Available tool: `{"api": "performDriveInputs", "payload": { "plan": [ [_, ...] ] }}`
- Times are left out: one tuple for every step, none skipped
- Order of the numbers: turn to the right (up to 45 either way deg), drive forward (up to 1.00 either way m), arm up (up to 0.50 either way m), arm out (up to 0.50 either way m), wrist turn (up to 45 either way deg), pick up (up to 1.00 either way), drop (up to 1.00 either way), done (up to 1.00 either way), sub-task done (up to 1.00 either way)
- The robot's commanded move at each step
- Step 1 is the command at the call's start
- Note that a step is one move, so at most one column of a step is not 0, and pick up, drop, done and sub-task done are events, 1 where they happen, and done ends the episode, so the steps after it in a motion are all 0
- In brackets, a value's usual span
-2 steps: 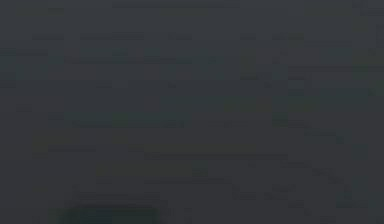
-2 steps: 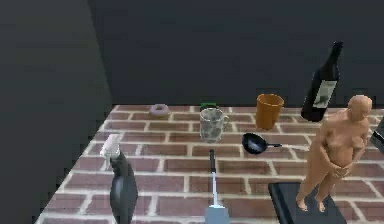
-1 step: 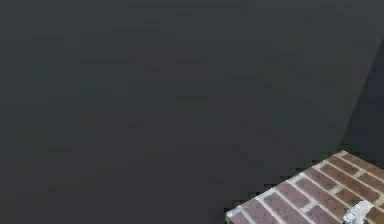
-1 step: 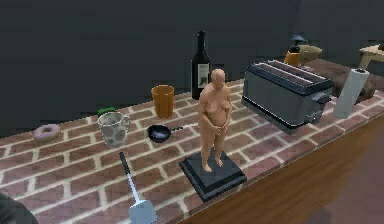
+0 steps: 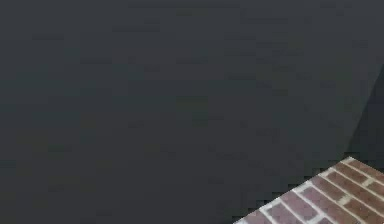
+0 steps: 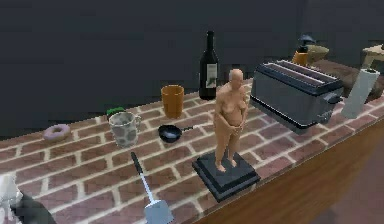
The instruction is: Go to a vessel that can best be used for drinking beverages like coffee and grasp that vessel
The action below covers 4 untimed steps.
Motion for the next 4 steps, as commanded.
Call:
{"api": "performDriveInputs", "payload": {
  "plan": [
    [45.0,0.0,0.0,0.0,0.0,0.0,0.0,0.0,0.0],
    [45.0,0.0,0.0,0.0,0.0,0.0,0.0,0.0,0.0],
    [45.0,0.0,0.0,0.0,0.0,0.0,0.0,0.0,0.0],
    [18.0,0.0,0.0,0.0,0.0,0.0,0.0,0.0,0.0]
  ]
}}
